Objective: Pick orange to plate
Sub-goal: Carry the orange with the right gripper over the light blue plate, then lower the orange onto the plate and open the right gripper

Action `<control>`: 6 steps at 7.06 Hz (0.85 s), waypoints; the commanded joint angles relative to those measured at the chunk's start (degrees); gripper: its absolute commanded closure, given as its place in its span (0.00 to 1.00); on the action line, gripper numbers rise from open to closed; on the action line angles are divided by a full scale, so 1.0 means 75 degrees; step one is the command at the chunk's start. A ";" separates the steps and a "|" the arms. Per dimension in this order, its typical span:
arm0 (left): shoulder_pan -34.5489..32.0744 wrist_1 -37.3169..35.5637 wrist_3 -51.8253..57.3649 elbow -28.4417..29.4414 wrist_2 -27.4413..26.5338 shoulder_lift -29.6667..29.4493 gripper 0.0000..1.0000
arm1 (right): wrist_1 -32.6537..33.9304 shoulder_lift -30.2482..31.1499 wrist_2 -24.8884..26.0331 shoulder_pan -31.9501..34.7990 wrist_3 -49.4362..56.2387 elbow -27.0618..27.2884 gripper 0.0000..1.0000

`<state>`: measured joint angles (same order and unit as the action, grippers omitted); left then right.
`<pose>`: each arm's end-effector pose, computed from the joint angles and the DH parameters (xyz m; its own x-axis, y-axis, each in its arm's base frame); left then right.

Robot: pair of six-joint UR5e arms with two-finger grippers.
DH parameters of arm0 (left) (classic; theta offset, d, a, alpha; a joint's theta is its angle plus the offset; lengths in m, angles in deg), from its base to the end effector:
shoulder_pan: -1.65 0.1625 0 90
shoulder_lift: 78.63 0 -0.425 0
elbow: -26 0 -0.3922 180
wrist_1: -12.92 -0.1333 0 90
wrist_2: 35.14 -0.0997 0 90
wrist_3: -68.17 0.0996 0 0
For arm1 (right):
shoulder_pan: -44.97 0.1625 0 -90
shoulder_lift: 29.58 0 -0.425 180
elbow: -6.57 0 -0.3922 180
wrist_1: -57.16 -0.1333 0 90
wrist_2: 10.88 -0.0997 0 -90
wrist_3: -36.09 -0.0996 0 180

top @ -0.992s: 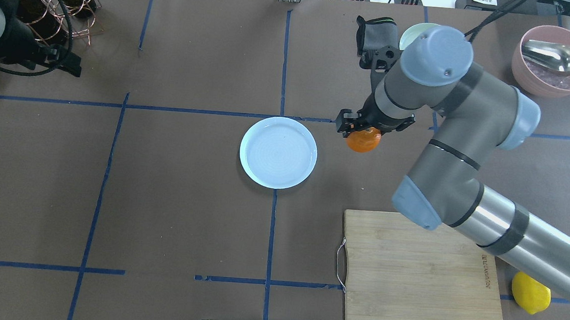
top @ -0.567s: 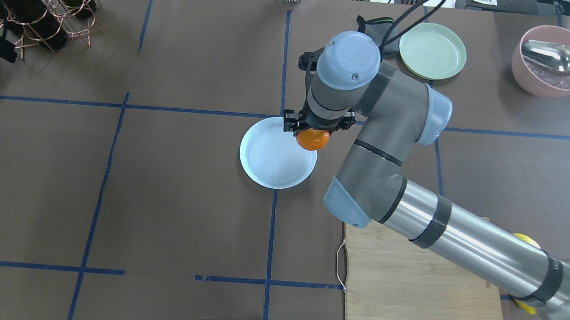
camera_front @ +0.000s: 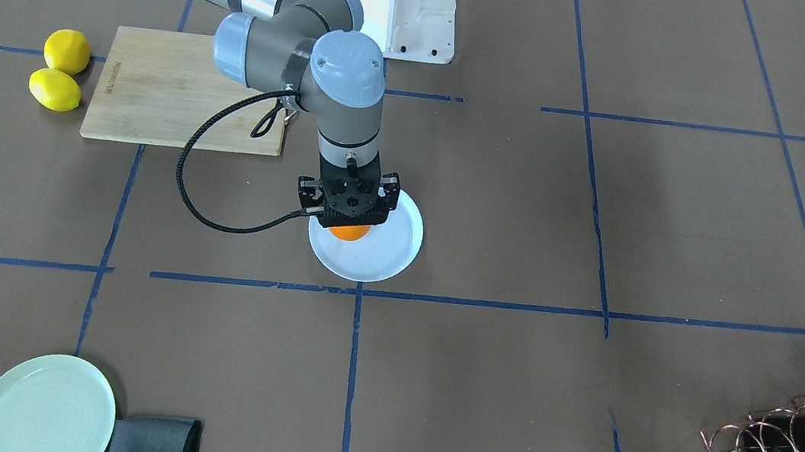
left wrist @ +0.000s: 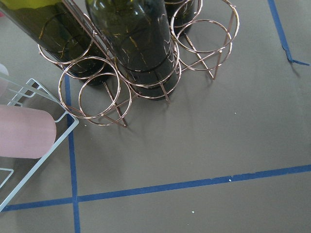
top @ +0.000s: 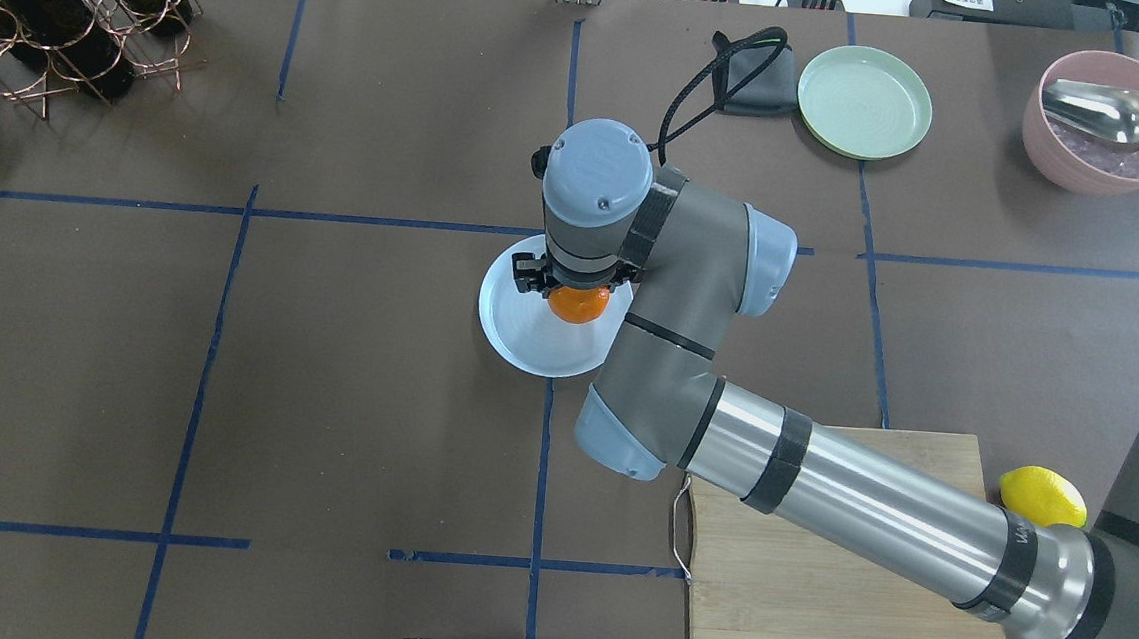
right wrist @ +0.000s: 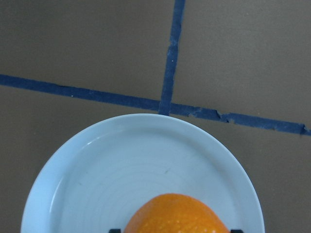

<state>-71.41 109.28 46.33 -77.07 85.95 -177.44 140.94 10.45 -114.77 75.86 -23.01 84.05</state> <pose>0.0840 -0.5569 0.4643 0.7898 0.1351 -0.5983 0.0400 0.9620 0.2700 -0.6095 -0.4921 0.1985 0.7155 -0.1529 0.6817 0.0132 0.9785 0.2056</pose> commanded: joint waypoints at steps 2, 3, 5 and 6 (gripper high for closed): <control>-0.0032 -0.0005 0.0029 0.0137 0.0004 0.0002 0.00 | -0.0201 -0.0157 0.0083 -0.0111 -0.0332 -0.0322 0.33; -0.0032 -0.0005 0.0029 0.0138 0.0004 0.0002 0.00 | -0.0410 -0.0158 0.0176 -0.0216 -0.0567 -0.0322 0.00; -0.0032 -0.0005 0.0029 0.0149 -0.0008 0.0014 0.00 | -0.0553 -0.0239 0.0177 -0.0171 -0.0745 -0.0276 0.00; -0.0032 0.0006 0.0029 0.0207 -0.0008 0.0014 0.00 | -0.0495 -0.0251 0.0084 0.0038 -0.0745 -0.0113 0.00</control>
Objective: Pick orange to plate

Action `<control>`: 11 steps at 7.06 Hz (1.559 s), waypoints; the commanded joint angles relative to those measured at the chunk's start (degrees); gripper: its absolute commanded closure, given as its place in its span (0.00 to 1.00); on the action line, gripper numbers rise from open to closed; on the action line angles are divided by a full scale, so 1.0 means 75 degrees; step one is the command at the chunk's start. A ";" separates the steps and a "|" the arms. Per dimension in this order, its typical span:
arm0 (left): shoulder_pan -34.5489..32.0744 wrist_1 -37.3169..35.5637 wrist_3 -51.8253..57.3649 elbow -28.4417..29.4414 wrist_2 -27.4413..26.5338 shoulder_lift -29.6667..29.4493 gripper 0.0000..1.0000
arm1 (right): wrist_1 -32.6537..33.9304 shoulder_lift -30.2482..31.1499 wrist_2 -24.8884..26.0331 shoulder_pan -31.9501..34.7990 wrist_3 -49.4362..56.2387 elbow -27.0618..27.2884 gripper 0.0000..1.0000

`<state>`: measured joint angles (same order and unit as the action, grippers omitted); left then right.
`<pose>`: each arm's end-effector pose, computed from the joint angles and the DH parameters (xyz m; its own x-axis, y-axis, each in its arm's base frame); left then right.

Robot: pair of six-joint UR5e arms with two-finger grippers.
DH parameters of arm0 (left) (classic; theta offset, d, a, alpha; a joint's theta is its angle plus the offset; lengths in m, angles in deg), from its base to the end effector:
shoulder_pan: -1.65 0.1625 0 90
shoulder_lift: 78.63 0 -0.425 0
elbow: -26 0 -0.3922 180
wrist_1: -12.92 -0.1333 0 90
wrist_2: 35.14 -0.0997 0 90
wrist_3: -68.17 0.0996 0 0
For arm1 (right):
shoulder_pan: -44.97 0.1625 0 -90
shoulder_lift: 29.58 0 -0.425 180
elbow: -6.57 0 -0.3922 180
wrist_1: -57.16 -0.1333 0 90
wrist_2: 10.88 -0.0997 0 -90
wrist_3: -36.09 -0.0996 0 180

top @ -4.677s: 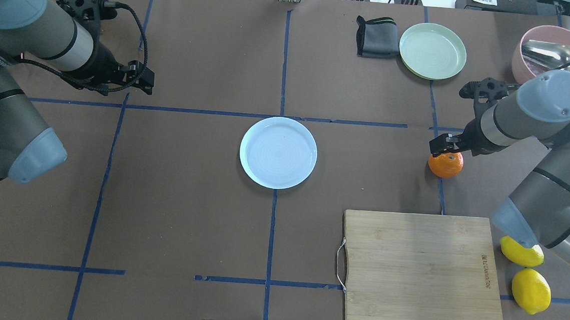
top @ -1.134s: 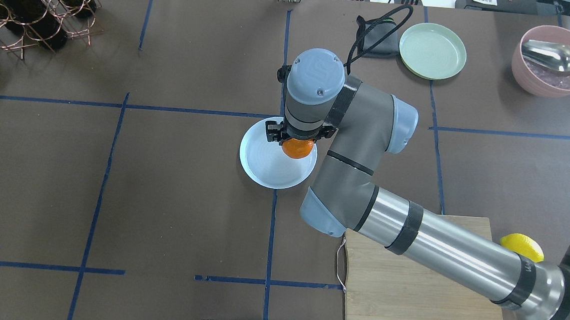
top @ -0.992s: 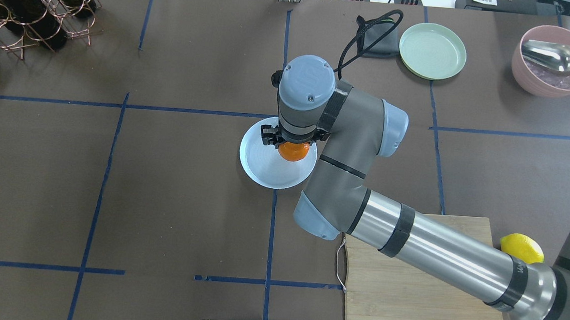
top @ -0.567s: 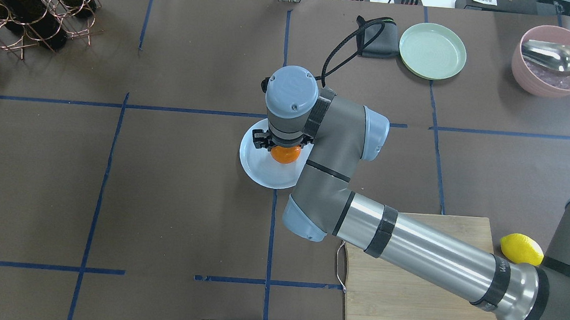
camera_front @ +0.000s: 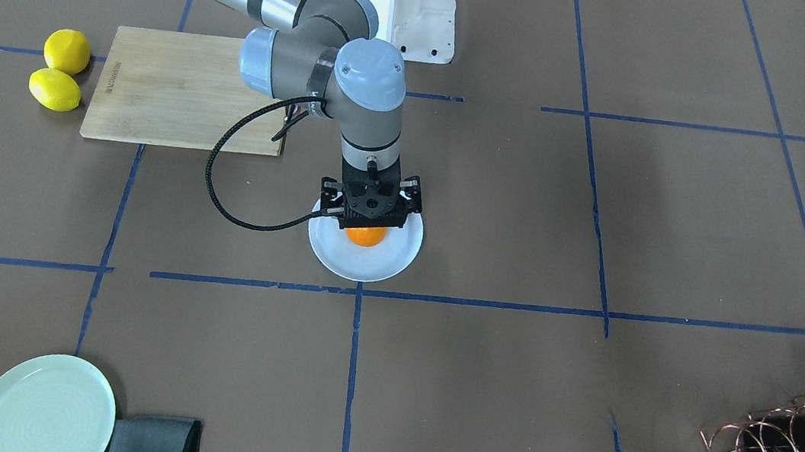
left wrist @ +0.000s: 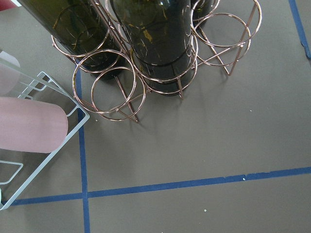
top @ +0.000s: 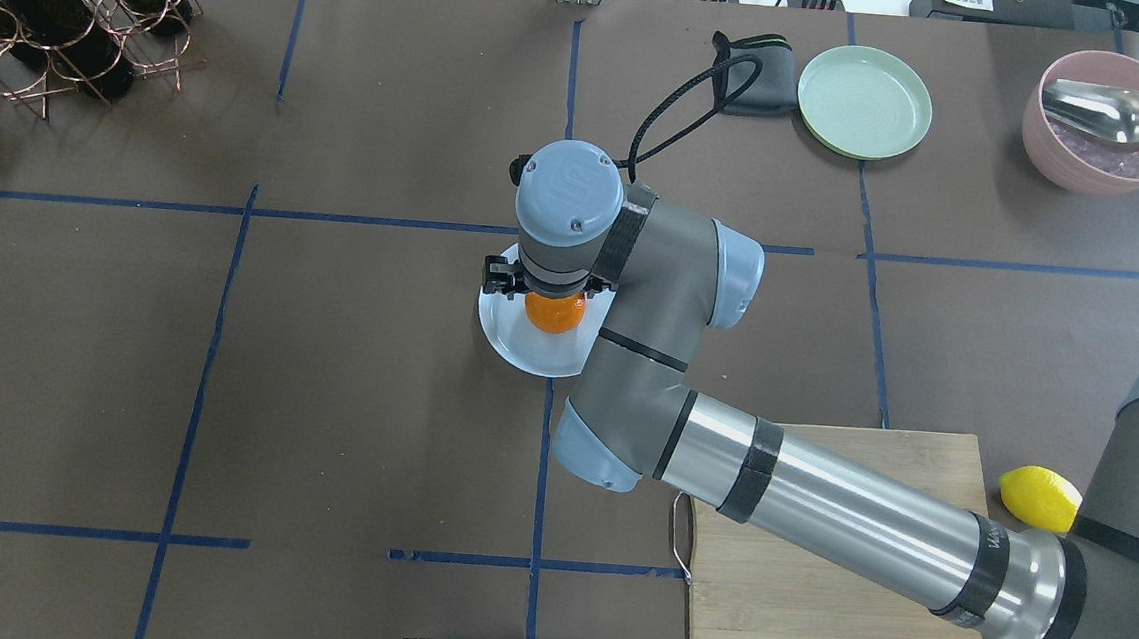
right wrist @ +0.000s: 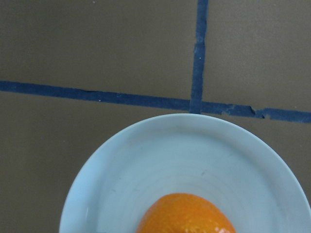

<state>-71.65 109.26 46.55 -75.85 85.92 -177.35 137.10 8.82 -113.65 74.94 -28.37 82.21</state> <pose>0.0822 -0.5591 0.4757 0.7948 0.1221 -0.5945 0.0394 0.9671 0.2512 -0.6238 -0.4882 0.1817 0.6795 -0.0936 0.7277 -0.0593 0.9816 0.1816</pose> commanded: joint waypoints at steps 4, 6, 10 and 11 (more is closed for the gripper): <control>-0.0012 -0.0293 0.0012 -0.0060 0.0008 0.0072 0.00 | 0.1909 0.0979 -0.1412 0.1683 0.0958 0.2421 0.00; -0.0593 -0.1228 0.1512 -0.0108 0.0228 0.0025 0.00 | 0.2617 0.2454 -0.1916 0.2631 0.2644 0.3994 0.00; -0.1990 -0.1983 0.3990 0.0440 0.1538 0.0515 0.00 | 0.2595 0.4600 -0.3813 0.5149 0.6018 0.4272 0.00; -0.2178 -0.1937 0.4588 0.0815 0.2100 0.0842 0.00 | 0.2560 0.4989 -0.4223 0.5805 0.7072 0.3911 0.00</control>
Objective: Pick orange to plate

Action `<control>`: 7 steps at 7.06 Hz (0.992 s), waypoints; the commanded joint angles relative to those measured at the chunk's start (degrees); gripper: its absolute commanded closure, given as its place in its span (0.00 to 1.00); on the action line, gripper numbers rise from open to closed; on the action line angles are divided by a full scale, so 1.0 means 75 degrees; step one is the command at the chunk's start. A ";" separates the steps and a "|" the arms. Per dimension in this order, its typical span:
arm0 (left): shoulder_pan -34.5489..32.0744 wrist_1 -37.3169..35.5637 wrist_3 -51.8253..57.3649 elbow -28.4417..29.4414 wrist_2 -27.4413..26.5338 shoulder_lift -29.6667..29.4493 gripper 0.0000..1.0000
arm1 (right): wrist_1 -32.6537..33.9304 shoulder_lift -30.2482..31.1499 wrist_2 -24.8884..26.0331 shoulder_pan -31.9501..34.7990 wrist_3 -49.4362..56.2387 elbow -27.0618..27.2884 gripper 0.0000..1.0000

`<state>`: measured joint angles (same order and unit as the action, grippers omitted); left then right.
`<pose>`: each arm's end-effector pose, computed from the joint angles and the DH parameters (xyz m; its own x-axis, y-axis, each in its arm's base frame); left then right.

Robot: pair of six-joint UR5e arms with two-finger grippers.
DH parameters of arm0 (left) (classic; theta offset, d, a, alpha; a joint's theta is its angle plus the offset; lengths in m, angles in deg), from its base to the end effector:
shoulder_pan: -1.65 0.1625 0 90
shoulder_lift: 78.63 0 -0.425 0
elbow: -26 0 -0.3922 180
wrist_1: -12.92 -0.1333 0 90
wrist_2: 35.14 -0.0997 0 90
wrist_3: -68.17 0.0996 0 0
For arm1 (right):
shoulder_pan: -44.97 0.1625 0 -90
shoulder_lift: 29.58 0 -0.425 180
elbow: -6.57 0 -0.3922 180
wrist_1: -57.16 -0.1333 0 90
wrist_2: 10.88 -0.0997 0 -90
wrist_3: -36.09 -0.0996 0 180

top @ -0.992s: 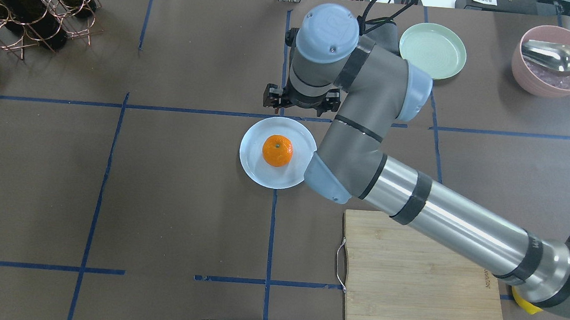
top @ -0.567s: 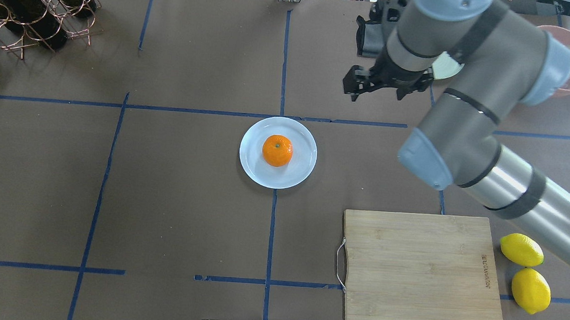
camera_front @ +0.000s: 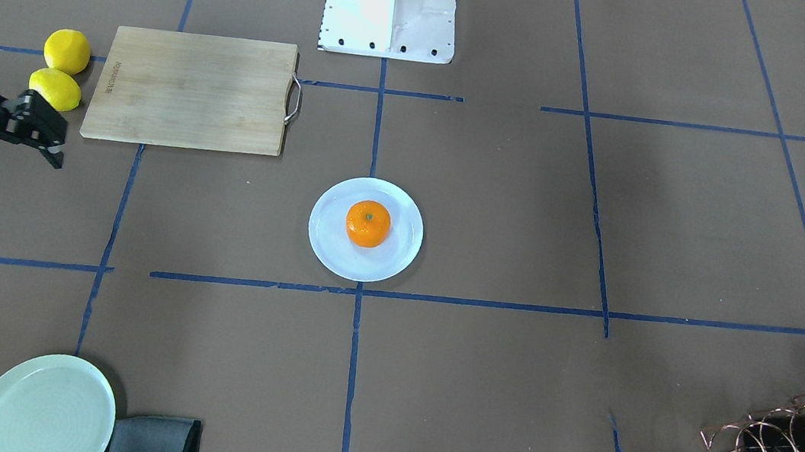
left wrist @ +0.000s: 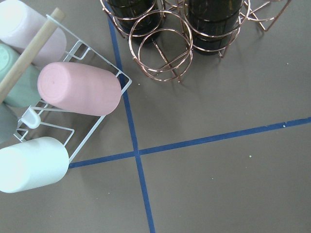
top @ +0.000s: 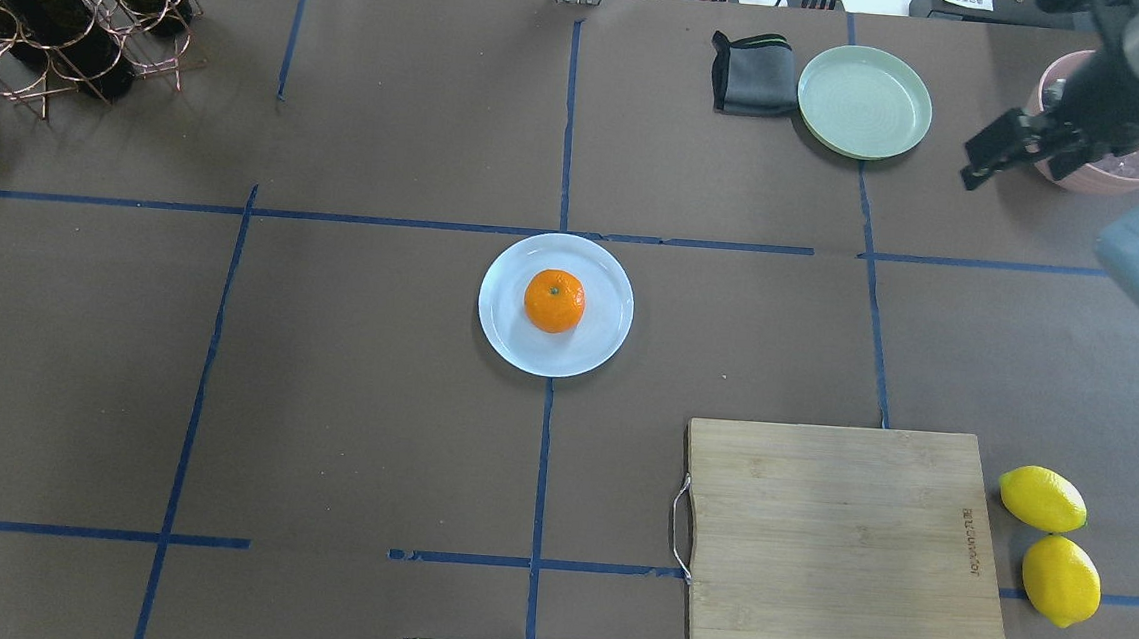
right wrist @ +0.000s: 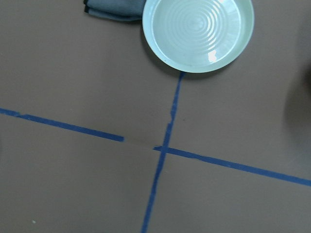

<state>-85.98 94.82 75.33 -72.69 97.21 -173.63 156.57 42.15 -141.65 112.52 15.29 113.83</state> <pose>-0.0445 -0.5268 0.5566 0.7248 0.2193 -0.6531 -0.1325 0.9747 0.1802 -0.1565 -0.5576 0.3620 0.6734 -0.2241 0.7045 0.1110 0.9728 0.2033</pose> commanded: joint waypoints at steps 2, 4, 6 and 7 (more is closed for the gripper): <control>-0.0515 -0.0033 0.0710 0.0749 0.0566 0.0385 0.00 | -0.0083 0.1378 -0.0818 0.1513 0.2581 -0.0763 0.00; -0.0515 -0.0022 0.0699 0.0727 0.0553 0.0490 0.00 | -0.0083 0.1811 -0.0938 0.2227 0.3006 -0.1174 0.00; -0.0515 -0.0033 0.0686 0.0715 0.0542 0.0502 0.00 | -0.0885 0.2259 -0.0950 0.2662 0.3148 -0.1921 0.00; -0.0515 -0.0033 0.0686 0.0714 0.0542 0.0514 0.00 | -0.1564 0.2388 -0.0938 0.2688 0.3102 -0.2367 0.00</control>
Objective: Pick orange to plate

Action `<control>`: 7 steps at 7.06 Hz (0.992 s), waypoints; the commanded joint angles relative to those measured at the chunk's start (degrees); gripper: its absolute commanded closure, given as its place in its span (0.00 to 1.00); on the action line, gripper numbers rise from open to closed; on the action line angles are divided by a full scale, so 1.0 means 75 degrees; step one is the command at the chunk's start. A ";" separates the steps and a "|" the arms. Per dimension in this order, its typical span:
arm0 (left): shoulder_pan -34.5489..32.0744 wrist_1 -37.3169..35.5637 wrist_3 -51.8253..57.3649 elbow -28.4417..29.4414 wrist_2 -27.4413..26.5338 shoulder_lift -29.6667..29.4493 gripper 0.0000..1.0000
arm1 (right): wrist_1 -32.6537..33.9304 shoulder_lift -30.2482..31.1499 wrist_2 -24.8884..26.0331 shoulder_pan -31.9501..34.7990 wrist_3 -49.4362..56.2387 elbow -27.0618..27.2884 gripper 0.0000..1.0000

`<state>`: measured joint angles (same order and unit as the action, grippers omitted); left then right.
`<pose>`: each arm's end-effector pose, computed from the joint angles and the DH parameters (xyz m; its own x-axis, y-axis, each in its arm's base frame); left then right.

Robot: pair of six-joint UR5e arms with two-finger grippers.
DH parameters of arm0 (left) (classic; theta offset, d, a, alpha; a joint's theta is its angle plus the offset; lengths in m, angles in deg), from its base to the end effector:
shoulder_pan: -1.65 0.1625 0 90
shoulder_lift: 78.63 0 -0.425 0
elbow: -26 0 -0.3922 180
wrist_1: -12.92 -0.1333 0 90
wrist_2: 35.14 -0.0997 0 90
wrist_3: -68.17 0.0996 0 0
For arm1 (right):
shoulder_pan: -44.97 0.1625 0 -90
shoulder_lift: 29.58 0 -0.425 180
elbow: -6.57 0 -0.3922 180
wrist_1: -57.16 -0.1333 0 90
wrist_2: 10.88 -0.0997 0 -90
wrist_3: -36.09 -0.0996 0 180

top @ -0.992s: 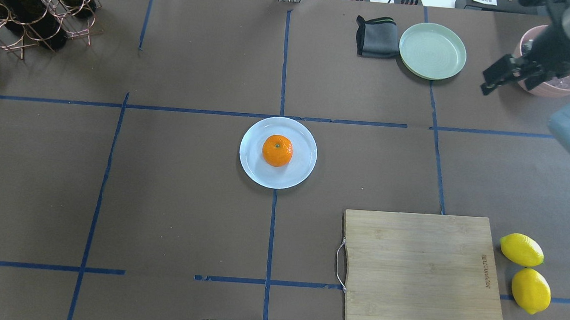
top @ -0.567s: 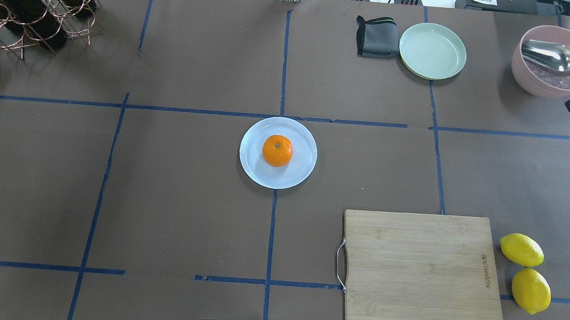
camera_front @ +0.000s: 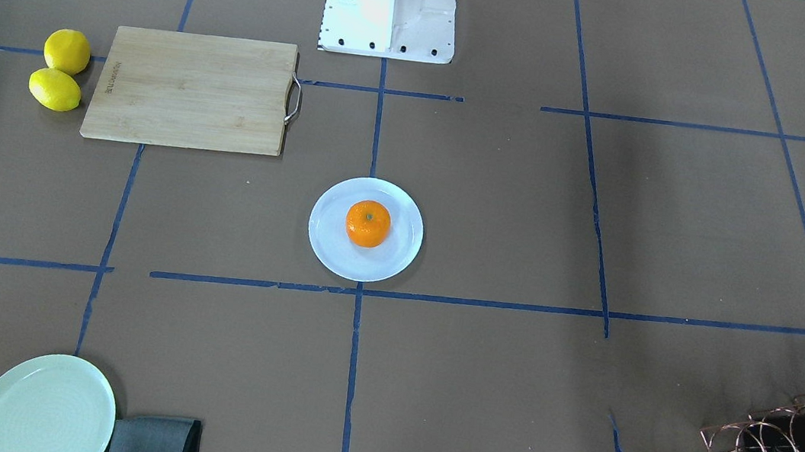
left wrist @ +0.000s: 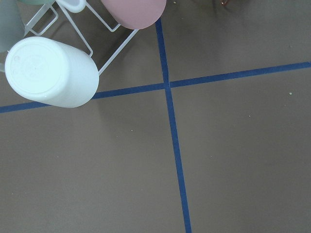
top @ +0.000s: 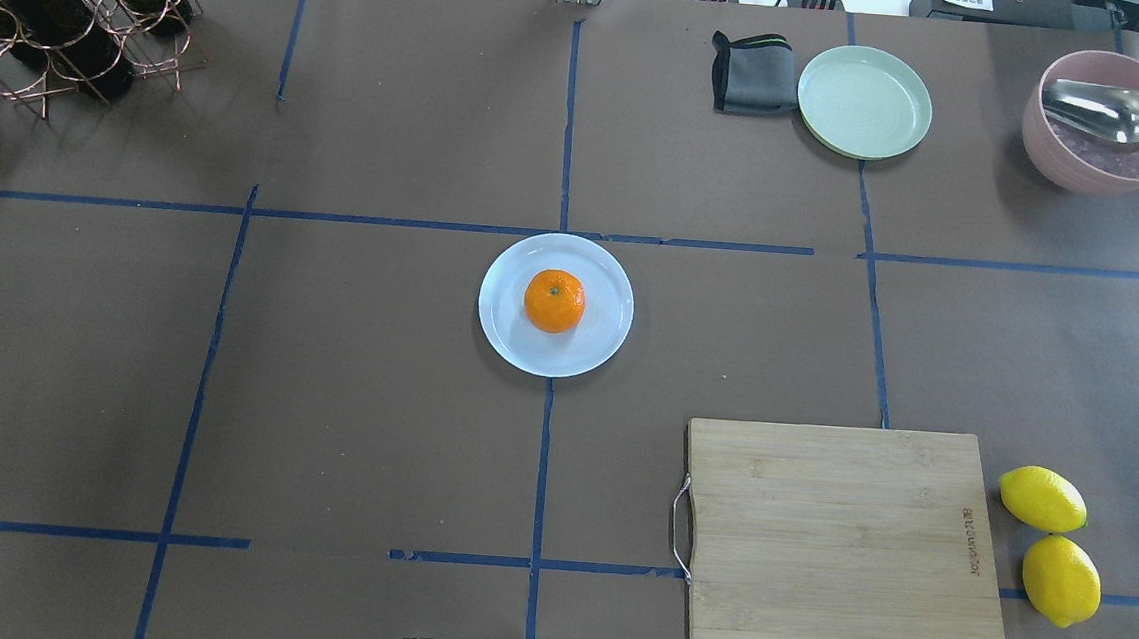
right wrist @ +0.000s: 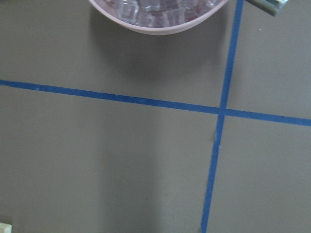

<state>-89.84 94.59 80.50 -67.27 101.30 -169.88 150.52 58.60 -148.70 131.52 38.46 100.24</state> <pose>-0.0740 -0.4934 0.6316 0.6773 0.1485 -0.7206 -0.1215 0.9886 0.0895 0.0289 -0.5087 0.6129 0.6655 -0.1091 0.7384 0.0877 0.9938 0.0678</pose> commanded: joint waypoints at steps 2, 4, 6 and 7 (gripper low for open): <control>0.0000 -0.0016 -0.0003 -0.0020 -0.0027 0.0014 0.00 | -0.1171 0.0556 -0.0010 0.0341 0.0291 -0.0700 0.00; 0.0000 -0.0016 -0.0003 0.0027 -0.0027 0.0014 0.00 | -0.1245 0.0501 -0.0045 0.0705 0.0247 -0.0676 0.00; 0.0000 -0.0016 -0.0003 0.0027 -0.0027 0.0002 0.00 | -0.0791 0.0337 -0.0068 0.0799 0.0247 -0.0606 0.00; 0.0000 -0.0016 -0.0003 0.0004 -0.0027 0.0002 0.00 | -0.0462 0.0197 -0.0080 0.0834 0.0247 -0.0583 0.00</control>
<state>-89.84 94.48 80.48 -67.12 101.09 -169.85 144.26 61.24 -149.20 137.37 40.31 95.62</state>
